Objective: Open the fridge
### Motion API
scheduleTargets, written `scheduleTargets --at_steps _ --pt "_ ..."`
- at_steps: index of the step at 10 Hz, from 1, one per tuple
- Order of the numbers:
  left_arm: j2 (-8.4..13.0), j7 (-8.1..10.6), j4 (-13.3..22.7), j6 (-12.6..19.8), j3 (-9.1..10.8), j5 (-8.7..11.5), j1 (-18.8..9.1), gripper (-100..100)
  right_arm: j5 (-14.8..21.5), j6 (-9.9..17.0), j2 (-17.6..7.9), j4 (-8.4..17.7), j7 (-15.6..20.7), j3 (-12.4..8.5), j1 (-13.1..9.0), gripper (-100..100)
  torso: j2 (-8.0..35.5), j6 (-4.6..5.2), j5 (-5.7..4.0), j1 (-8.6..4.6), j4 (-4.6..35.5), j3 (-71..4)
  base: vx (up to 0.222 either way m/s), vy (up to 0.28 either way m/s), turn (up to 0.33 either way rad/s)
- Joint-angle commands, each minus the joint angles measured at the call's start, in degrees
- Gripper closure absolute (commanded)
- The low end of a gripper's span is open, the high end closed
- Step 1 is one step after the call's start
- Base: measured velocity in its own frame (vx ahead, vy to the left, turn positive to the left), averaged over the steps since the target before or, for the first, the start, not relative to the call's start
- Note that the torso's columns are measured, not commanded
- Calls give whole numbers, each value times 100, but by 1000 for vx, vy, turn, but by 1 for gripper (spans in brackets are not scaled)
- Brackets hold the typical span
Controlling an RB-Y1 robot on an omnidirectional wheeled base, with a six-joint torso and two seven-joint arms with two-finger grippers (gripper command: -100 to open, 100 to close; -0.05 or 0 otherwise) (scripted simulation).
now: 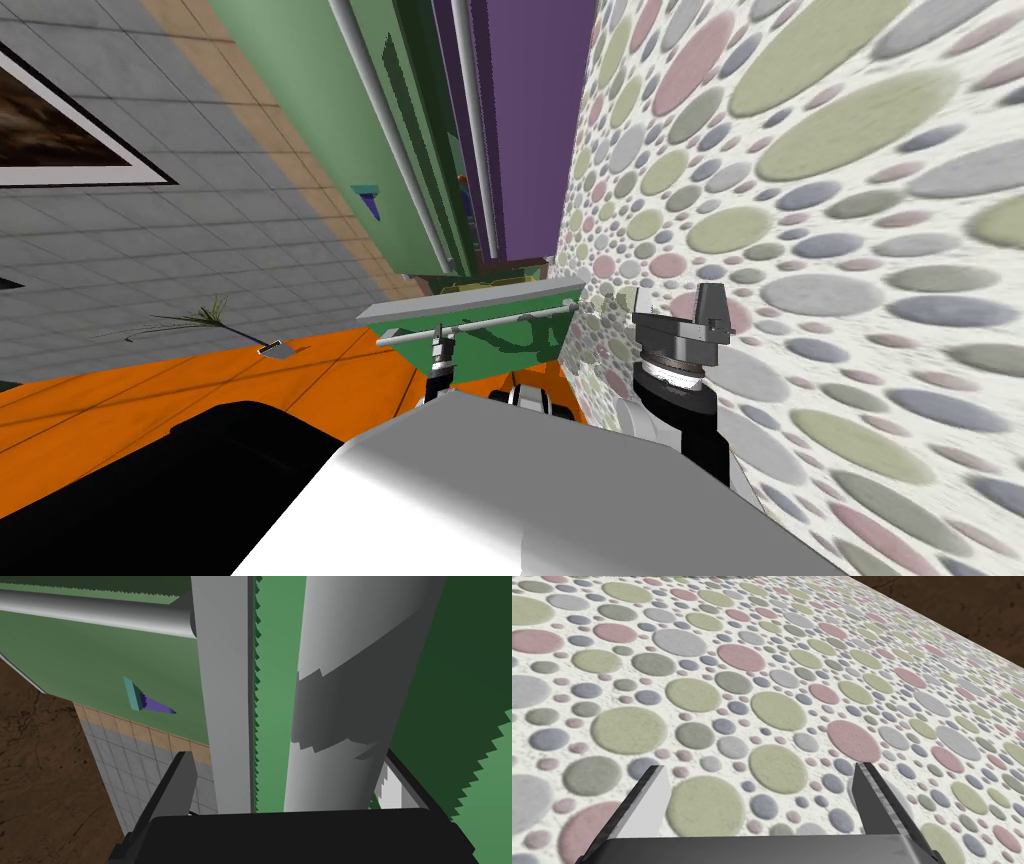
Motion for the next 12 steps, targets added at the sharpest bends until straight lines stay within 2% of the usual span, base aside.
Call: scheduleTargets --at_steps 1,2,3,4,5,7,8,9,12 --pt "96 -58 -86 440 327 121 -338 -100 0 0 0 0 0 0 0 0 12 3 -6 -8 8 6 -142 -71 -166" --pt "96 -58 -86 463 327 121 -338 -100 0 0 0 0 0 0 0 0 23 9 -16 -33 16 12 -108 -51 -40" --pt "136 -78 -129 641 453 169 -464 -100 0 0 0 0 0 0 0 0 18 0 -29 -32 23 7 -85 -35 -94" --pt "136 -78 -129 641 453 169 -464 -100 0 0 0 0 0 0 0 0 17 2 -36 -29 30 4 -54 -18 -57" --pt "176 -99 -172 819 580 217 -589 -100 0 0 0 0 0 -1 1 0 20 -3 -39 -33 32 5 -59 -29 -86" --pt "176 -99 -172 819 580 217 -589 -100 0 0 0 0 0 -1 1 0 36 -2 -45 -41 39 15 -38 -15 -33" --pt "158 -93 -22 806 562 211 -556 -100 0 0 -1 0 0 -1 2 0 38 -4 -51 -45 44 14 0 0 0" --pt "149 -97 -17 837 558 210 -542 0 0 0 0 0 0 -1 2 0 31 -3 -39 -39 32 13 0 0 0" --pt "133 -99 29 876 550 209 -511 0 0 0 -1 0 0 -1 2 0 6 1 -13 -11 11 2 0 0 0"
